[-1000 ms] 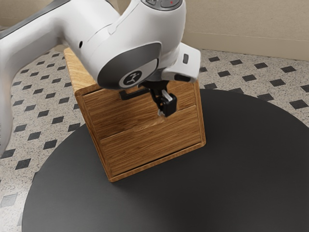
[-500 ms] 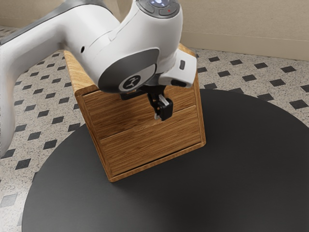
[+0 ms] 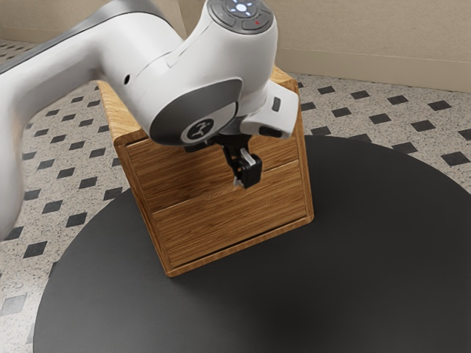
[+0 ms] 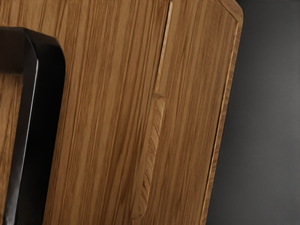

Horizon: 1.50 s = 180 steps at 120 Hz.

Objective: Pull the drawer handle with one arm to open the drawer

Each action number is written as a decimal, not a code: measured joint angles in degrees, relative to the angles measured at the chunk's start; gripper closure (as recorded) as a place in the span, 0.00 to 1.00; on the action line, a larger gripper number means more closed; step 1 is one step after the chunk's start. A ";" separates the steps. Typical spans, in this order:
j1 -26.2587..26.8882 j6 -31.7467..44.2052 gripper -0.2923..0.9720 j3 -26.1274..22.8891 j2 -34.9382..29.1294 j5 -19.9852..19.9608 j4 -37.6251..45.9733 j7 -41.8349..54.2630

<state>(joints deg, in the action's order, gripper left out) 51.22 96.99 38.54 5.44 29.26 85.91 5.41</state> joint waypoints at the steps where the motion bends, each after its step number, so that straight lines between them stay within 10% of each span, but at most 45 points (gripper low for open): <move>1: 0.00 0.00 0.24 -0.01 -0.01 0.03 -0.05 0.01; 180: 0.67 2.18 0.23 1.32 -0.98 0.39 0.80 0.79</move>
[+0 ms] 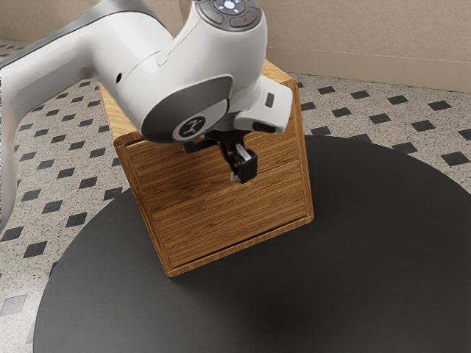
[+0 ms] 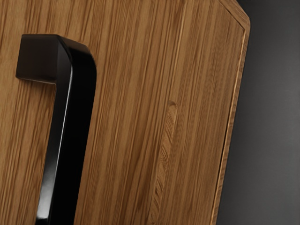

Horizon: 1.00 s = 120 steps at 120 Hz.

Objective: Pull the drawer handle with one arm to open the drawer

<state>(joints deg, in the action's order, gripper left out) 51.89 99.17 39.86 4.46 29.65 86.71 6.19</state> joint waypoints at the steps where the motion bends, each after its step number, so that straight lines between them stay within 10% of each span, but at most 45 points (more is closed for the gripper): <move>1: 0.00 0.06 0.23 0.00 0.01 -0.01 0.07 0.00; 120: 7.90 1.17 0.23 -0.18 -4.93 -0.46 7.67 -1.70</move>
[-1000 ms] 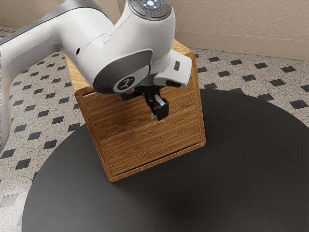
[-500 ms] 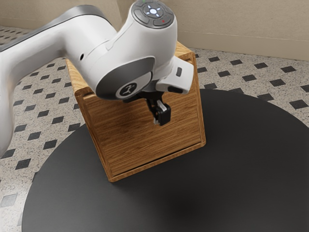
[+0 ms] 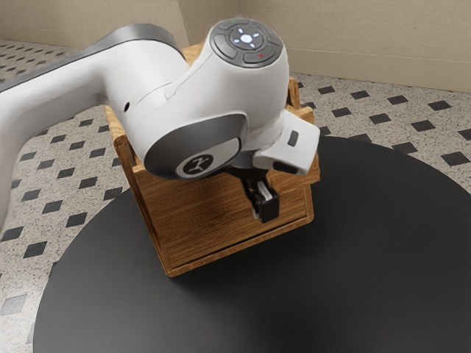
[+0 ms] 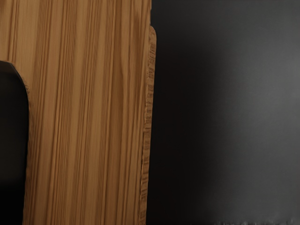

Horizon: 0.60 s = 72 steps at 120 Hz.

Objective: Pull the drawer handle with one arm to open the drawer

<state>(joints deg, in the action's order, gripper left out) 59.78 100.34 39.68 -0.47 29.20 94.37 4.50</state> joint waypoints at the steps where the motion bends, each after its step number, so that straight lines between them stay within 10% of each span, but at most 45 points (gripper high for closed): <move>1: 0.06 0.00 0.23 -0.04 -0.06 0.00 0.09 -0.03; 72: 1.46 -0.28 0.27 -0.17 -1.11 0.28 -0.21 -1.54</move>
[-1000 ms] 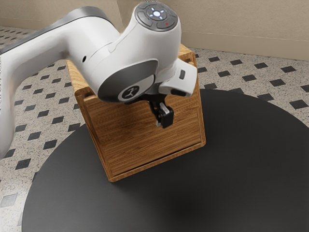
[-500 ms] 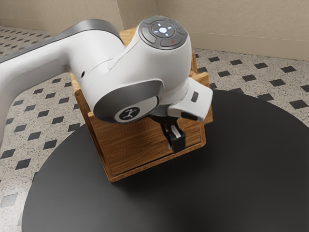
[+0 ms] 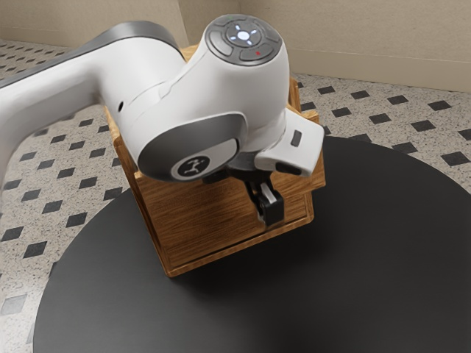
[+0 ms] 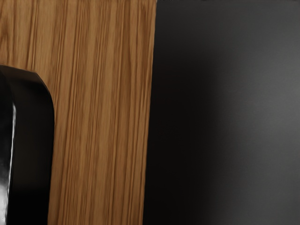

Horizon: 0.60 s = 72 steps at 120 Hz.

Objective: Pull the drawer handle with one arm to open the drawer

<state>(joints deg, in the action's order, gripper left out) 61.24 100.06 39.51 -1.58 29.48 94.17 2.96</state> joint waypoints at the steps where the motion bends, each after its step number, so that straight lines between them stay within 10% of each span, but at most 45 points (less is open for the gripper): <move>1: 0.03 0.00 0.27 0.01 0.01 0.01 -0.05 -0.01; 72: -3.45 -0.06 0.27 -8.74 -0.05 -1.77 -0.21 -0.70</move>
<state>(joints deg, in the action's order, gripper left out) 57.79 100.00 30.77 -1.63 27.71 93.96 2.26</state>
